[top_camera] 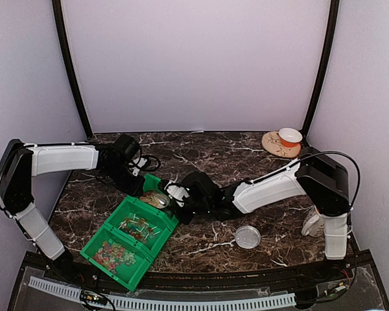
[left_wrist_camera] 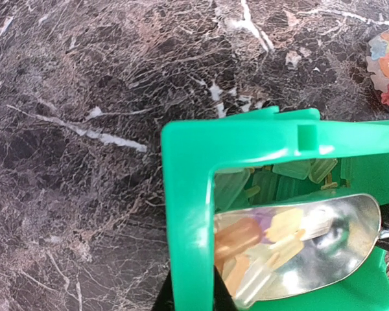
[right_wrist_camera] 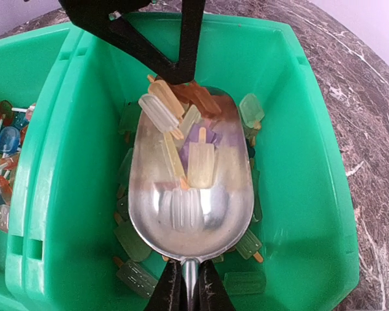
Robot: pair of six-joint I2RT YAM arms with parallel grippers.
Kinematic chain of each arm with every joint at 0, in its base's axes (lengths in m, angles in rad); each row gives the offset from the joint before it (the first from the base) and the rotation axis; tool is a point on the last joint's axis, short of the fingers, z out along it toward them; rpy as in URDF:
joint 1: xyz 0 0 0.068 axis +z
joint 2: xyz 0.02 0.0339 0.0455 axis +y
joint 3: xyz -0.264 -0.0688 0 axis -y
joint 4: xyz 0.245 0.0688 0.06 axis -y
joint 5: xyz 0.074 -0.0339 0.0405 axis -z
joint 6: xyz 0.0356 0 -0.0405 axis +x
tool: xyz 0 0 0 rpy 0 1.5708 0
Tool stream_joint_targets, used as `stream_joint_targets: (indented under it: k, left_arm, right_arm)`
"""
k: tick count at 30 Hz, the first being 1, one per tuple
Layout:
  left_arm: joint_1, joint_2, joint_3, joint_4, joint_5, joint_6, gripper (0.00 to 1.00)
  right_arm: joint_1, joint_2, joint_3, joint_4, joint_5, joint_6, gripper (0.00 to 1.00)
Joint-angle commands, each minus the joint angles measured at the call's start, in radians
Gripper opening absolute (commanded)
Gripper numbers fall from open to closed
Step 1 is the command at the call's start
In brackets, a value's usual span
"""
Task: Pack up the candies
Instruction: Scoop the fake candies from the storage box.
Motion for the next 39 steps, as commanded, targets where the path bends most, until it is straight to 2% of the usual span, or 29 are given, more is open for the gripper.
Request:
stream_joint_targets:
  k: [1, 4, 11, 30, 39]
  left_arm:
    - [-0.02, -0.076, 0.021, 0.089, 0.1, 0.007, 0.0]
    - [-0.02, -0.071, 0.023, 0.086, 0.098, 0.007, 0.0]
    - [-0.016, -0.064, 0.021, 0.081, 0.08, 0.002, 0.0]
    - [-0.003, -0.039, 0.029, 0.063, 0.049, -0.004, 0.0]
    - [-0.002, -0.024, 0.037, 0.047, 0.04, -0.003, 0.0]
  right_arm:
    - [0.002, -0.043, -0.073, 0.181, 0.051, 0.002, 0.0]
    - [0.002, -0.072, -0.146, 0.261, 0.056, -0.002, 0.0]
    - [0.001, -0.118, -0.205, 0.31, 0.099, -0.019, 0.0]
    - [-0.01, -0.273, -0.346, 0.336, 0.279, -0.042, 0.0]
    - [-0.019, -0.342, -0.399, 0.353, 0.237, -0.075, 0.0]
